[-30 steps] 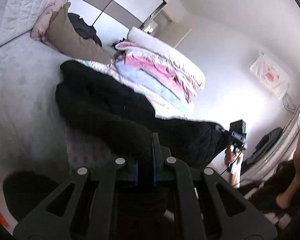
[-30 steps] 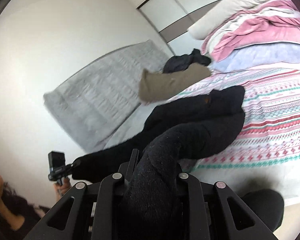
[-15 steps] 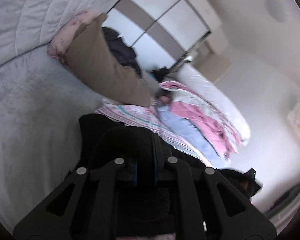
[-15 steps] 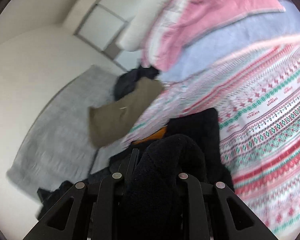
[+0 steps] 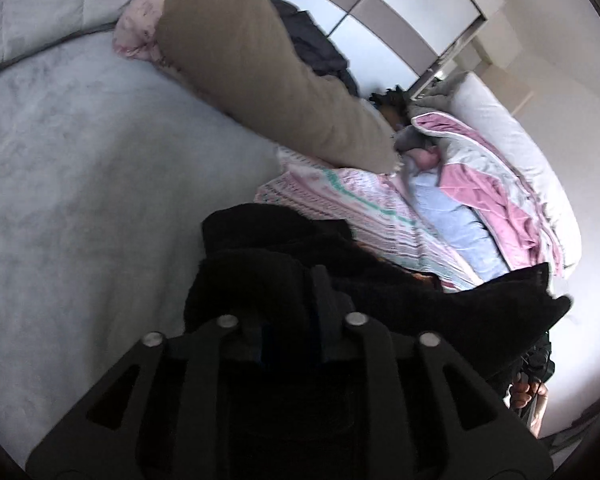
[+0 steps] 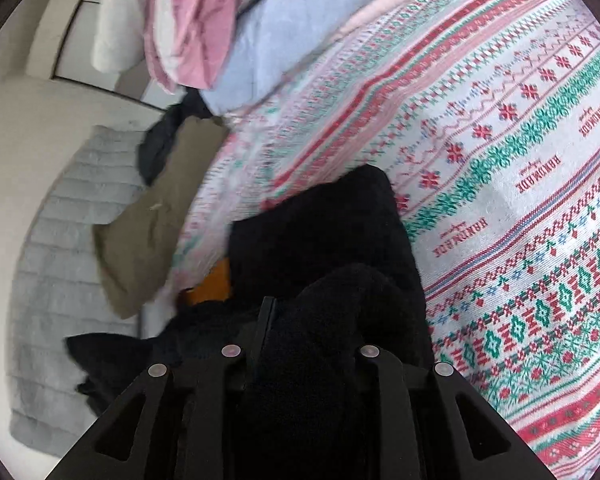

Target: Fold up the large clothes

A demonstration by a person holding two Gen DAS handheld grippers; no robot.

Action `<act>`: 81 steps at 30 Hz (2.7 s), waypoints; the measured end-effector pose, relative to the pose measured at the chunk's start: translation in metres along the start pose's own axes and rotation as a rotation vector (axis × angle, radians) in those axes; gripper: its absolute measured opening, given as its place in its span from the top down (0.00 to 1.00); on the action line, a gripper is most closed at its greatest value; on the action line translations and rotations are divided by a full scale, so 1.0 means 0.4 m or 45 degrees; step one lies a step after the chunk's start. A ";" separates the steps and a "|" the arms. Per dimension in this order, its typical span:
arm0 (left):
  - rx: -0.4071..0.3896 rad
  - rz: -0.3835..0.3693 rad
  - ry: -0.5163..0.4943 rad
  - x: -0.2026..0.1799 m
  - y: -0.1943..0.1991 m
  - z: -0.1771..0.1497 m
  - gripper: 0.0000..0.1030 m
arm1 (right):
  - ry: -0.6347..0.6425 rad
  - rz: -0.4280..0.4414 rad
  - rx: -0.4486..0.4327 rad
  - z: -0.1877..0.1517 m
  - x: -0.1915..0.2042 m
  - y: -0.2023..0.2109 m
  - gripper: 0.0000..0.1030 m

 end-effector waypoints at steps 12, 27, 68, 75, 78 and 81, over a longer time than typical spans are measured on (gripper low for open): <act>-0.204 -0.037 -0.142 -0.056 0.175 0.024 0.21 | 0.032 0.424 -0.086 -0.010 0.082 0.242 0.39; 0.403 -0.194 -0.553 -0.148 -0.010 -0.150 0.20 | 0.648 -0.031 0.191 -0.164 0.147 0.018 0.39; -0.131 0.560 -0.100 0.122 -0.073 0.096 0.72 | 0.639 -0.879 -0.562 0.051 0.032 0.023 0.69; -0.210 0.299 -0.303 -0.130 -0.020 0.038 0.17 | 0.801 -0.593 -0.579 -0.084 0.243 0.031 0.26; -0.087 0.252 -0.465 -0.191 -0.087 -0.053 0.10 | 0.906 -0.570 -0.450 -0.145 0.252 -0.049 0.26; 0.034 0.341 -0.569 -0.145 -0.140 -0.112 0.10 | 0.865 -0.557 -0.388 -0.142 0.199 -0.069 0.26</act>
Point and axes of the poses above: each gripper's, at about its wrist camera, not at the fingertips, and y roughly against the way its jaws point, x to its left, z to its top, the point moved 9 cm from there along -y, roughly the way its jaws point, and after that the axes turned 6 degrees about -z, right-handed, at the moved point
